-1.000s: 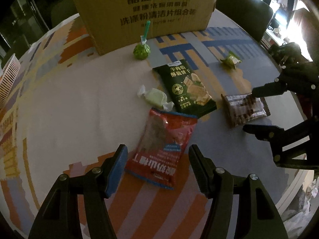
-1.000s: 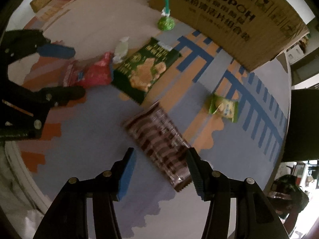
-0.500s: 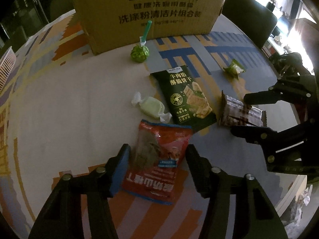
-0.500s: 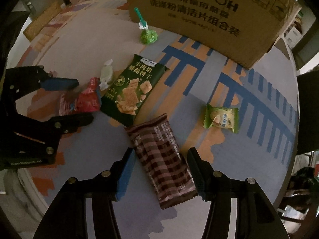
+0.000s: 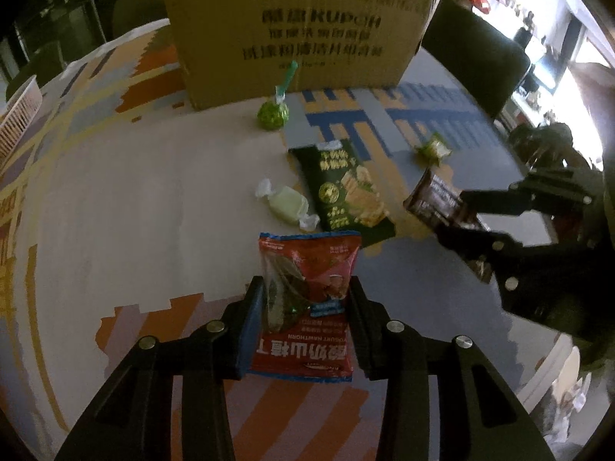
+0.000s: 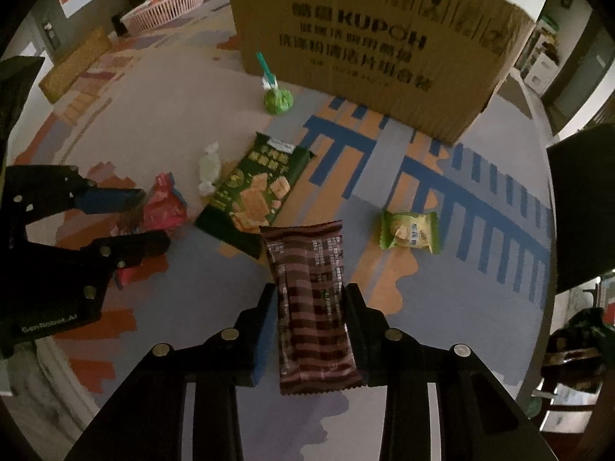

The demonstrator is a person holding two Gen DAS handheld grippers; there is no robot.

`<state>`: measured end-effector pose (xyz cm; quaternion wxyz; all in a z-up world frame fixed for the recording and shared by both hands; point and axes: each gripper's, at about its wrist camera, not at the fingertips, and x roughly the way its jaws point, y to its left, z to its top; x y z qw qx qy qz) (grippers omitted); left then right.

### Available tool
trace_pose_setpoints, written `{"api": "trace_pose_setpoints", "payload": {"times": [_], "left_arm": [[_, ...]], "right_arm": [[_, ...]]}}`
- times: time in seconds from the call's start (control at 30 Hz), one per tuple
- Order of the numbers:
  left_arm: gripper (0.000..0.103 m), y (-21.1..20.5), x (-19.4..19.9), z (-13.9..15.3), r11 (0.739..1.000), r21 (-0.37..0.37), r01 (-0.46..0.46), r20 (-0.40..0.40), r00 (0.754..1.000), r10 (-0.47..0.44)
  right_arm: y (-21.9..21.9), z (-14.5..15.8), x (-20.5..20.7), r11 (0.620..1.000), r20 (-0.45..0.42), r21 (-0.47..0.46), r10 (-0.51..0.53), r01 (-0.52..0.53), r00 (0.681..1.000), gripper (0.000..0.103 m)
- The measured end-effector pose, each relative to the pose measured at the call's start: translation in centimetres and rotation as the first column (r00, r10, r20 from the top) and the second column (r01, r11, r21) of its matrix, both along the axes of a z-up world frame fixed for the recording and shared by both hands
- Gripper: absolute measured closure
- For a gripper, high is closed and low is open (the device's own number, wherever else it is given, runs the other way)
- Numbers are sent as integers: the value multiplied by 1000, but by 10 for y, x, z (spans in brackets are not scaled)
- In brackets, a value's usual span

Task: Organize snacks
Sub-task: 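Grasp the red hawthorn bag with the left tool while the right tool carries the wafer bar into the box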

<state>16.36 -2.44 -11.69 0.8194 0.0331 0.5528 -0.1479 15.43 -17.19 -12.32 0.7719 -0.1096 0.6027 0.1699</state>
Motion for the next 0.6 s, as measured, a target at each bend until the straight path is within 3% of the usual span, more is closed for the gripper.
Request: {"api": "trace_pose_setpoints", "payload": {"times": [0.37,0.6], "left_arm": [[63,1,8,54,997,-64,-34,129,991,42],[63,3,21,96,996,-84,-32,234,971,51]], "right_arm": [[-7,42,4,994,97,91,-74,66,993,67],[-12,77,22,985,195,137,-132,106,972,67]]}}
